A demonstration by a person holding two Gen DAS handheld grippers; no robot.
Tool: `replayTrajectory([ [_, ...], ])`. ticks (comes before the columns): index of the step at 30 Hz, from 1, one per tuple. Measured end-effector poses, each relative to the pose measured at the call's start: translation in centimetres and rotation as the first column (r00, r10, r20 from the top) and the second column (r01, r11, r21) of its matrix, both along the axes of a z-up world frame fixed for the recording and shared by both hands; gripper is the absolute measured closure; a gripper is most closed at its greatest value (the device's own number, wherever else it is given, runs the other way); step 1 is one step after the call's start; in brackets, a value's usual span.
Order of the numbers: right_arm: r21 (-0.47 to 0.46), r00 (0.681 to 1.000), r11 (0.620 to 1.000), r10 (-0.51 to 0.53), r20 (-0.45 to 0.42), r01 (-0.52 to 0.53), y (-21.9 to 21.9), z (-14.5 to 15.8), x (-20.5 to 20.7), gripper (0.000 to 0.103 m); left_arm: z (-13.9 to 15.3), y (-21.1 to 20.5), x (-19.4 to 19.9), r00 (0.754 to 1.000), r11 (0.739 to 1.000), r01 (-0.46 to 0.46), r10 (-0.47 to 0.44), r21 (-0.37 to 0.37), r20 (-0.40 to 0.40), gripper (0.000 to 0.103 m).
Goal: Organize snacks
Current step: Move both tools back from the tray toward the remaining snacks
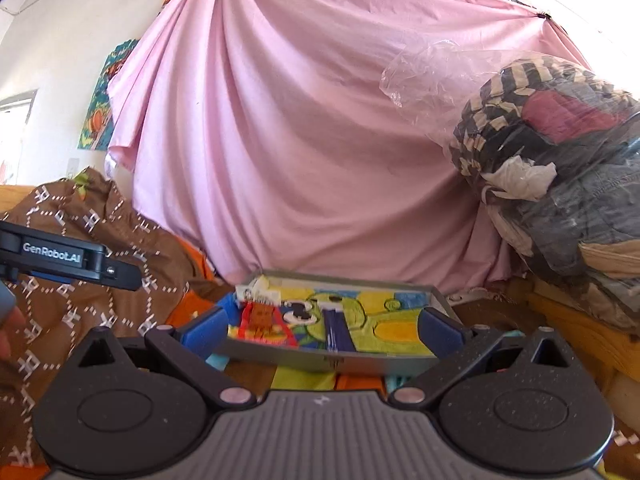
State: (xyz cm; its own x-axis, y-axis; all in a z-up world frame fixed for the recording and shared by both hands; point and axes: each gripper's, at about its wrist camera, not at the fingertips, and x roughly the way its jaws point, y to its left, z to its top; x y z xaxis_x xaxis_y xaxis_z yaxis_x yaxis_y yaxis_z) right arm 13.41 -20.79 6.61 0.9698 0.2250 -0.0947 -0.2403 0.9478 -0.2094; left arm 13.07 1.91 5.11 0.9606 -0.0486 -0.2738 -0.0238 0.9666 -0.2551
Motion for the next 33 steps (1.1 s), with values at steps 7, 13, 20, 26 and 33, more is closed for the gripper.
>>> replayTrajectory([
  [7, -0.018, 0.999, 1.0, -0.015, -0.048, 0.014, 0.8, -1.5, -3.2, 0.0, -2.8, 1.1, -4.2, 0.999, 0.999, 0.015, -0.013, 0.037, -0.051, 0.001],
  [13, -0.016, 0.992, 0.999, -0.032, -0.126, 0.03, 1.2, -3.2, -5.1, 0.0, -4.7, 2.0, -5.3, 0.982, 0.998, -0.017, 0.028, 0.062, -0.188, 0.001],
  [20, -0.066, 0.971, 0.997, -0.061, -0.23, 0.047, 1.6, -5.6, -5.1, 0.0, -5.5, 0.8, -5.0, 0.968, 0.994, 0.064, -0.039, 0.092, -0.246, 0.001],
  [26, -0.097, 0.947, 0.993, -0.097, -0.306, 0.07, 1.5, -7.0, -4.5, 0.0, -6.5, -0.2, -4.5, 0.943, 0.99, 0.125, -0.099, 0.062, -0.318, 0.001],
  [33, -0.137, 0.916, 0.988, -0.115, -0.384, 0.067, 1.6, -8.1, -4.1, 0.0, -7.4, -0.8, -4.2, 0.917, 0.986, 0.154, -0.119, 0.063, -0.381, 0.001],
])
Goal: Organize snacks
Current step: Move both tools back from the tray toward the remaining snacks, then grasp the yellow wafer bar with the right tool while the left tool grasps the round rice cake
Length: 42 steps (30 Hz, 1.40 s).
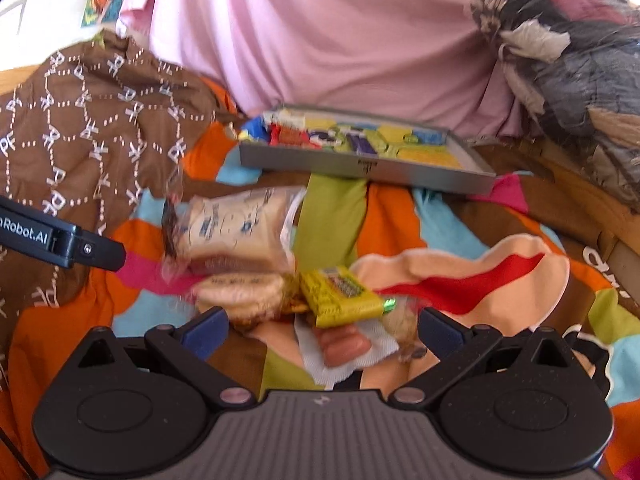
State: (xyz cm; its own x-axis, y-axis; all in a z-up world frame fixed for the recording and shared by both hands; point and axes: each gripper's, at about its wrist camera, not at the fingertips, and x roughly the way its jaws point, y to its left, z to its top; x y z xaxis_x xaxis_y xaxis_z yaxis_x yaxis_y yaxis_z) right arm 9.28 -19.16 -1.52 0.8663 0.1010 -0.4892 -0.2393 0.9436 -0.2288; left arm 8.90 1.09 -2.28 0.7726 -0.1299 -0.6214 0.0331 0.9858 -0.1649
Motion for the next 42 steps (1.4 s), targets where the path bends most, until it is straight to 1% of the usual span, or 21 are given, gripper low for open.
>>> replayTrajectory([
  [4, -0.005, 1.0, 1.0, 0.006, -0.017, -0.006, 0.1, -0.3, 0.0, 0.0, -0.4, 0.0, 0.3, 0.999, 1.0, 0.002, -0.002, -0.001, -0.038, 0.001],
  [11, -0.029, 0.999, 1.0, -0.008, -0.043, 0.006, -0.2, -0.8, 0.5, 0.0, -1.0, -0.3, 0.6, 0.998, 1.0, 0.017, -0.018, -0.011, -0.068, 0.001],
  [18, -0.052, 0.999, 0.998, -0.027, -0.045, 0.025, -0.6, -1.0, 0.9, 0.0, -1.3, -1.4, 0.7, 0.995, 0.997, 0.074, -0.075, -0.016, -0.06, 0.001],
  [23, -0.086, 0.999, 0.996, -0.041, -0.013, 0.04, -1.1, -0.9, 1.3, 0.0, -1.5, -1.8, 1.0, 0.993, 0.992, 0.111, -0.114, -0.065, -0.044, 0.001],
  [25, -0.11, 0.999, 0.993, -0.043, 0.004, 0.043, -1.2, -0.9, 1.6, 0.0, -1.8, -2.0, 1.1, 0.992, 0.991, 0.113, -0.117, -0.069, -0.046, 0.002],
  [27, -0.121, 1.0, 0.992, -0.017, 0.014, 0.019, -1.4, -0.9, 1.8, 0.0, -2.0, -2.1, 1.4, 0.992, 0.991, 0.111, -0.116, -0.071, -0.057, 0.002],
  [31, -0.178, 0.998, 0.983, 0.046, 0.031, -0.04, -1.3, -1.1, 2.8, 0.0, -1.7, -2.6, 2.2, 0.992, 0.985, 0.118, -0.123, -0.128, -0.038, 0.002],
  [35, -0.205, 0.997, 0.975, 0.079, -0.009, -0.079, -1.6, -1.9, 4.4, 0.0, -1.3, -3.7, 3.7, 0.989, 0.973, 0.135, -0.144, -0.188, -0.033, 0.002],
  [37, -0.203, 0.996, 0.975, 0.088, -0.034, -0.093, -1.9, -2.3, 5.1, 0.0, -1.5, -4.4, 4.4, 0.99, 0.971, 0.111, -0.125, -0.21, -0.057, 0.002],
  [38, -0.206, 0.995, 0.973, 0.096, -0.036, -0.102, -2.0, -2.4, 5.3, 0.0, -1.6, -4.7, 4.9, 0.99, 0.969, 0.094, -0.116, -0.23, -0.083, 0.003],
  [40, -0.218, 0.993, 0.969, 0.115, -0.027, -0.118, -2.1, -2.5, 5.4, 0.0, -2.0, -5.5, 5.5, 0.986, 0.956, 0.086, -0.123, -0.282, -0.117, 0.004],
  [42, -0.218, 0.99, 0.966, 0.136, -0.02, -0.137, -2.1, -2.4, 5.4, 0.0, -2.3, -6.4, 6.0, 0.983, 0.951, 0.073, -0.12, -0.299, -0.14, 0.005],
])
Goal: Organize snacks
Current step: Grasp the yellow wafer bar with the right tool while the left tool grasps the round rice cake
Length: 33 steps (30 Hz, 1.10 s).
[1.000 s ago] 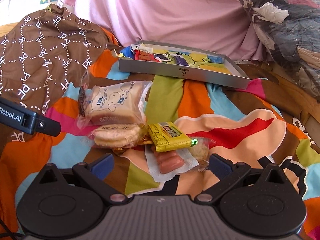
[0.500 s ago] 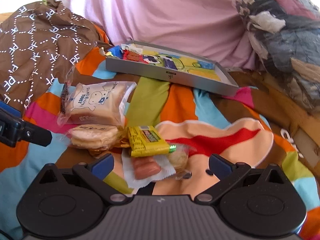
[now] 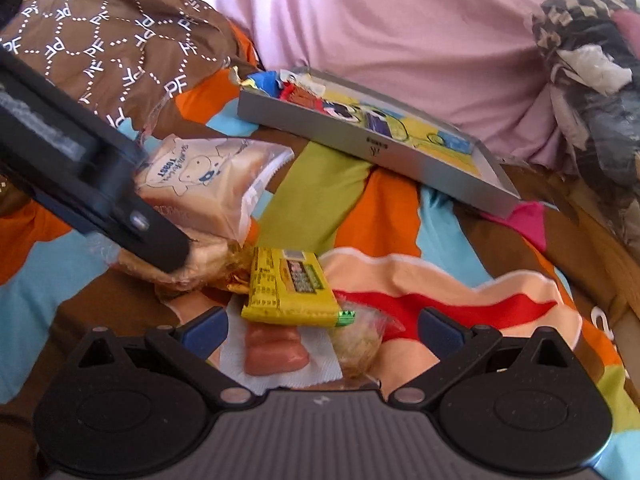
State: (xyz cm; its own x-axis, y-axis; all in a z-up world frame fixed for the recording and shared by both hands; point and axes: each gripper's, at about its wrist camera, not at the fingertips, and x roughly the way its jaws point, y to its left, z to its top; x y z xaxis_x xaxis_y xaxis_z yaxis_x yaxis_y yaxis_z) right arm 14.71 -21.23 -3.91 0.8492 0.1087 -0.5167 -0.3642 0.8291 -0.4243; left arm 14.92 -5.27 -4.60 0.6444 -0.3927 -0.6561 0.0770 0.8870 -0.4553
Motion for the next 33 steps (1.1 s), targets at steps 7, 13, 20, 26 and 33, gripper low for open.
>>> replayTrajectory([
  [7, 0.032, 0.999, 0.998, 0.054, 0.003, -0.054, 0.2, 0.0, 0.7, 0.004, -0.6, -1.3, 2.2, 0.998, 0.997, -0.032, 0.036, 0.064, -0.057, 0.006],
  [13, 0.046, 0.998, 0.997, 0.056, -0.015, -0.055, 0.1, -0.5, 1.4, 0.019, -0.9, -1.2, 3.7, 0.995, 0.996, 0.005, 0.004, 0.087, -0.104, 0.007],
  [20, 0.082, 0.997, 0.994, 0.07, -0.026, -0.068, -0.3, -0.3, 1.4, 0.038, -1.3, -0.3, 3.7, 0.993, 0.999, 0.028, -0.025, 0.032, -0.116, 0.018],
  [26, 0.169, 0.995, 0.985, 0.057, -0.081, -0.043, -0.9, 0.3, 1.4, 0.039, -1.4, 0.8, 2.4, 0.995, 1.0, 0.005, -0.004, 0.01, -0.098, 0.028],
  [33, 0.209, 0.991, 0.978, 0.045, -0.126, -0.018, -1.3, 1.2, -1.2, 0.039, -1.3, 2.0, 0.5, 0.998, 1.0, 0.001, 0.0, 0.021, -0.069, 0.031],
])
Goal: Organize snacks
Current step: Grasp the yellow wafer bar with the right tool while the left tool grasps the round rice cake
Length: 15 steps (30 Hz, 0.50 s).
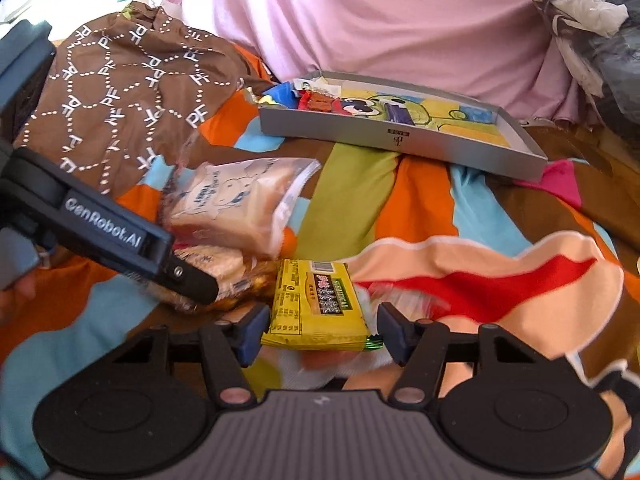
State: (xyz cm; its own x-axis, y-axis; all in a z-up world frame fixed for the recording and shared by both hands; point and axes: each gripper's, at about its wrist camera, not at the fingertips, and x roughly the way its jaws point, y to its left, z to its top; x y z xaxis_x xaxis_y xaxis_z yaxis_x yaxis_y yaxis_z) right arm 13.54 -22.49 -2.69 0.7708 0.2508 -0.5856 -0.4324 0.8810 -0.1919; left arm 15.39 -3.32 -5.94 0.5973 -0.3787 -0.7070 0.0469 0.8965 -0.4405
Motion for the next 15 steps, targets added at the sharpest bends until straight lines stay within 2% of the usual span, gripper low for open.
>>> replayTrajectory([
  [4, -0.03, 1.0, 1.0, 0.007, 0.004, -0.007, 0.5, -0.4, -1.4, 0.038, -0.1, 0.3, -0.9, 1.0, 0.999, 0.014, -0.015, 0.046, 0.018, 0.029],
  [6, -0.042, 1.0, 0.999, 0.015, 0.009, -0.015, 0.8, -0.7, -1.5, 0.034, -0.1, 0.2, -0.9, 1.0, 0.998, 0.02, -0.022, 0.056, 0.023, 0.026],
  [8, -0.051, 0.999, 0.998, 0.021, 0.026, -0.019, 1.2, -0.7, -1.4, 0.023, 0.0, 0.1, -0.8, 0.999, 0.997, 0.026, -0.028, 0.079, 0.029, 0.023],
  [11, -0.056, 0.998, 0.998, 0.028, 0.063, -0.025, 1.5, -0.5, -1.1, 0.017, 0.1, -0.2, -0.7, 0.998, 0.993, 0.025, -0.031, 0.118, 0.049, 0.019],
  [15, -0.078, 0.997, 0.996, 0.038, 0.06, -0.033, 2.3, -1.1, -0.4, 0.016, 0.1, -0.5, -0.5, 0.997, 0.988, 0.036, -0.046, 0.152, 0.066, 0.017],
])
